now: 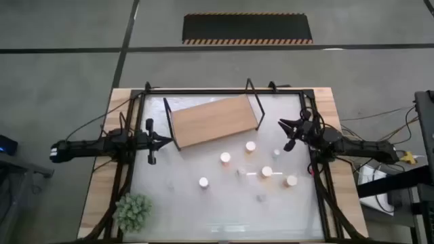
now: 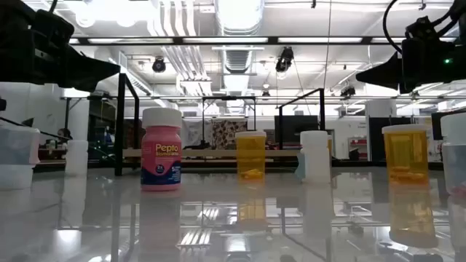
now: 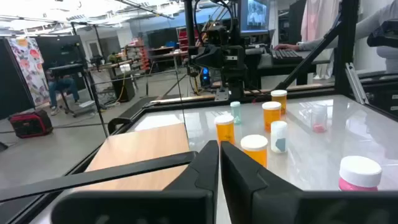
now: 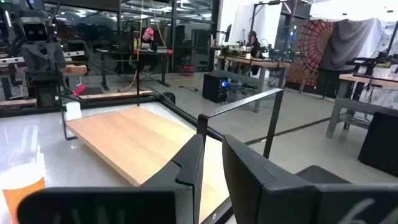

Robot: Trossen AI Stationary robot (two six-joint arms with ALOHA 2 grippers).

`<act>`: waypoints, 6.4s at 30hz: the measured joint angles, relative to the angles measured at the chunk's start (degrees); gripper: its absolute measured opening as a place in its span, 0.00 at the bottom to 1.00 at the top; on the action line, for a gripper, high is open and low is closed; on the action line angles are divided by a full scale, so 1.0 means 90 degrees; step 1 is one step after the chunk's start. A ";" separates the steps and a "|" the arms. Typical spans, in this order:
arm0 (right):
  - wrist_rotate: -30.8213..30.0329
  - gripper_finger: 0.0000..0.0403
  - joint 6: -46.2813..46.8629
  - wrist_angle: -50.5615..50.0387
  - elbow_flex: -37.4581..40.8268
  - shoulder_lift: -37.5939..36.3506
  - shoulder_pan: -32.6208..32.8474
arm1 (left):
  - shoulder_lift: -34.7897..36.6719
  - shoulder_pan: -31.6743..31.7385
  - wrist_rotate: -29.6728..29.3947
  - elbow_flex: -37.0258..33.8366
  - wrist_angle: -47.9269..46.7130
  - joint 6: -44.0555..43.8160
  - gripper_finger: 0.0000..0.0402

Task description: Pick and place medicine bottles onto shelf by color

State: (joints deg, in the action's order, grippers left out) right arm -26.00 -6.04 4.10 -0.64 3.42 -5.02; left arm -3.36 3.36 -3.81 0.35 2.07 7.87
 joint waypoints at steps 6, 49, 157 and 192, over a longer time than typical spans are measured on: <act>0.0000 0.13 -0.0007 0.0002 0.0000 0.0002 0.0000 | 0.0000 0.0000 0.0000 0.0000 0.0001 -0.0001 0.00; 0.0000 0.13 -0.0007 0.0000 -0.0002 0.0000 -0.0001 | 0.0000 0.0000 0.0000 0.0001 0.0002 -0.0001 0.00; 0.3501 0.13 -0.0328 0.2912 0.0000 0.0002 0.0000 | -0.8526 -0.0721 0.0027 0.9060 -0.2174 -0.5057 0.00; 0.3378 0.13 -0.0780 0.2715 0.0000 0.0007 0.0000 | -1.1747 -0.1248 -0.0352 0.9830 -0.4498 -0.2728 0.34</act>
State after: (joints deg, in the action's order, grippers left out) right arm 4.40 -13.06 28.53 -0.64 3.49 -5.02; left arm -109.08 -7.88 -6.98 88.82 -38.41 -16.68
